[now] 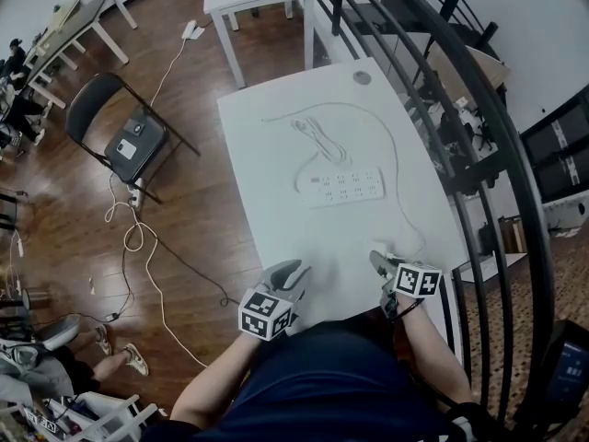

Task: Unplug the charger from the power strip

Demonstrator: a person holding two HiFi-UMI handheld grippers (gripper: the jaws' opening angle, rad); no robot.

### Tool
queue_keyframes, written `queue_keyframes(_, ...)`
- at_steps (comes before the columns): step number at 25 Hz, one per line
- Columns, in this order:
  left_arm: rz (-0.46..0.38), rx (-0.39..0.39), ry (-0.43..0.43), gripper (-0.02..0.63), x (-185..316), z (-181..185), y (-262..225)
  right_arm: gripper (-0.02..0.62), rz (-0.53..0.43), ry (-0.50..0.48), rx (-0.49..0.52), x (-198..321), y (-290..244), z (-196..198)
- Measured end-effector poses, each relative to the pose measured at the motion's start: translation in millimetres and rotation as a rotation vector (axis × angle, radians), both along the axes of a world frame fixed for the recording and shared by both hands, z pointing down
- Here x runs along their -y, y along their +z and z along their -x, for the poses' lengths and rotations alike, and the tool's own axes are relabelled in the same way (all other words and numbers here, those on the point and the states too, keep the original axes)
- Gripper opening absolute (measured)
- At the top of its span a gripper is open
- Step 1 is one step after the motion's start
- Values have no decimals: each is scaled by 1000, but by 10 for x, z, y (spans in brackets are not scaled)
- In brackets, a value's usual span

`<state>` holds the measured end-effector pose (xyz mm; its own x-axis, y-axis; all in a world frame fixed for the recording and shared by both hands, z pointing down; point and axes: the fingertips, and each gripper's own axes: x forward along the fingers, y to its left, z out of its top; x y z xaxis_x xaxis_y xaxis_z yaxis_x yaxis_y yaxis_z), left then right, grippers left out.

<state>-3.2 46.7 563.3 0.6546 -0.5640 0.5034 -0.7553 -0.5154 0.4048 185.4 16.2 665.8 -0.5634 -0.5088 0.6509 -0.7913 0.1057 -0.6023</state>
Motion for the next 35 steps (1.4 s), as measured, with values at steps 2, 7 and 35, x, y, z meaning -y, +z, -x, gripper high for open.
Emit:
queue_keyframes(2,2,-1,3,117,12,-12,5,230,-10,8,-36,30,11,-55)
queue_keyframes(7,11,1,11,117,-4,-1,42,289,-20,34,-71,45,-15,-92)
queue_keyframes(35,2,-33,4,107,93,-60,-48,200,-250,370,-246,245,-1289,-945)
